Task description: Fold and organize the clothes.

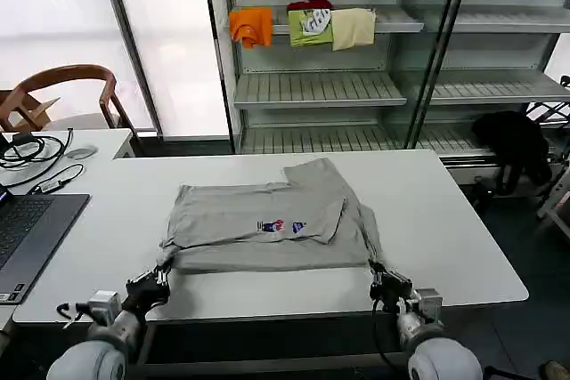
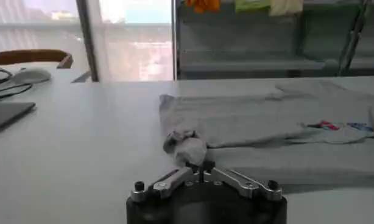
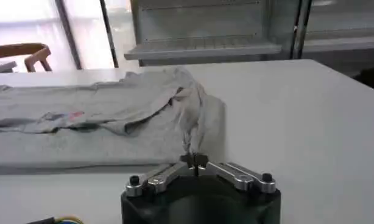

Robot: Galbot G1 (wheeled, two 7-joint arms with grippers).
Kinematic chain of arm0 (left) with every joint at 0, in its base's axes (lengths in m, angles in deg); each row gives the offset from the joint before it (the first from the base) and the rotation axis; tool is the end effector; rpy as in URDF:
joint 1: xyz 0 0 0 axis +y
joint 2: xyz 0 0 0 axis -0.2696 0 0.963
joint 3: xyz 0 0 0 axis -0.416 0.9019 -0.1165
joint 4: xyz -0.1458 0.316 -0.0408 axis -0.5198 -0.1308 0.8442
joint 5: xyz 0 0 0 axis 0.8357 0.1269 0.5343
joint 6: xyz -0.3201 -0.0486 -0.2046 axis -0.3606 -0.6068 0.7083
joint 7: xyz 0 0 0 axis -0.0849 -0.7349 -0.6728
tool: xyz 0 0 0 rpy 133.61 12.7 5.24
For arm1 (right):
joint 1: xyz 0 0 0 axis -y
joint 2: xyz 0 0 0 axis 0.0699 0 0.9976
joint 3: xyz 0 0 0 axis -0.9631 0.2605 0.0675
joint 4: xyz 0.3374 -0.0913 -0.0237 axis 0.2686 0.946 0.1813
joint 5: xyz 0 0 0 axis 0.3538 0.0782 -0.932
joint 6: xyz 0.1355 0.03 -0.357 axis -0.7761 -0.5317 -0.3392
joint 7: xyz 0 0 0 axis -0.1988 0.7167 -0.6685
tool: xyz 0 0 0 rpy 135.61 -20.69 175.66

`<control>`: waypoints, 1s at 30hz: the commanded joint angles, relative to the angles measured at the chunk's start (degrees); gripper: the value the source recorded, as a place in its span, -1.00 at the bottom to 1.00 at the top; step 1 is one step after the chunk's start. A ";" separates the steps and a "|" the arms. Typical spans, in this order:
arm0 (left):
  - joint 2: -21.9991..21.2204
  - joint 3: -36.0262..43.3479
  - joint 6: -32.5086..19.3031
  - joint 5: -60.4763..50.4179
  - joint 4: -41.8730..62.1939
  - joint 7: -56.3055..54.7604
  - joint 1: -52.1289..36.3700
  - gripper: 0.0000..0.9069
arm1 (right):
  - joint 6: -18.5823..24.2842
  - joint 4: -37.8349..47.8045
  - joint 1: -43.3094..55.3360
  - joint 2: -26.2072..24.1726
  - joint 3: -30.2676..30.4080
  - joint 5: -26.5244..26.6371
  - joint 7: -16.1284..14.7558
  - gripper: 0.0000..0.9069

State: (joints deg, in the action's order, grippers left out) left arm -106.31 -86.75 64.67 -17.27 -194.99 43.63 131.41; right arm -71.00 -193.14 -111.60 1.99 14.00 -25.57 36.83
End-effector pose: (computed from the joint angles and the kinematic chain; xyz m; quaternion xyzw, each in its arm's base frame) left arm 0.2256 0.1031 -0.2550 -0.0162 -0.9768 0.0172 0.2130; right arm 0.2255 -0.0157 -0.2486 0.0722 -0.9740 -0.0018 0.2146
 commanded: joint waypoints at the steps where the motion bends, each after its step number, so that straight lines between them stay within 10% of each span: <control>1: -4.44 -1.77 -0.07 3.17 -9.22 -4.46 13.80 -0.93 | 0.08 -6.06 -8.19 -1.10 0.45 -1.11 1.72 -1.00; 2: -4.55 -1.57 -0.05 3.17 -8.92 -4.60 13.55 -0.93 | 0.07 -5.64 -8.08 -0.99 0.58 -1.40 1.94 -1.00; 3: -4.71 -1.35 -0.04 3.17 -8.69 -4.96 13.39 -0.51 | 0.07 -5.64 -8.08 -0.99 0.58 -1.40 1.94 -0.60; 4: -4.83 -1.19 -0.05 3.10 -8.40 -5.29 13.31 -0.51 | 0.08 -4.97 -8.07 -0.64 0.70 -1.53 2.74 0.93; 5: -4.90 -1.16 -0.08 3.05 -8.06 -5.45 13.20 1.00 | 0.13 -4.89 -8.08 -0.55 0.64 -1.53 2.70 1.00; 18: 0.74 -11.20 -3.35 1.47 -4.77 -3.71 -1.23 1.00 | 0.32 -10.25 7.62 3.49 -0.93 -2.94 1.17 1.00; 30: 11.27 4.65 0.01 7.34 24.80 0.13 -34.95 1.00 | 0.41 39.93 50.51 14.62 3.54 -7.94 -4.49 1.00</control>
State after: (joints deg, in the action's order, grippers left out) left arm -103.41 -91.06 63.55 -12.78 -192.66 41.39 122.47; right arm -70.65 -184.55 -89.11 9.18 15.89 -30.48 35.77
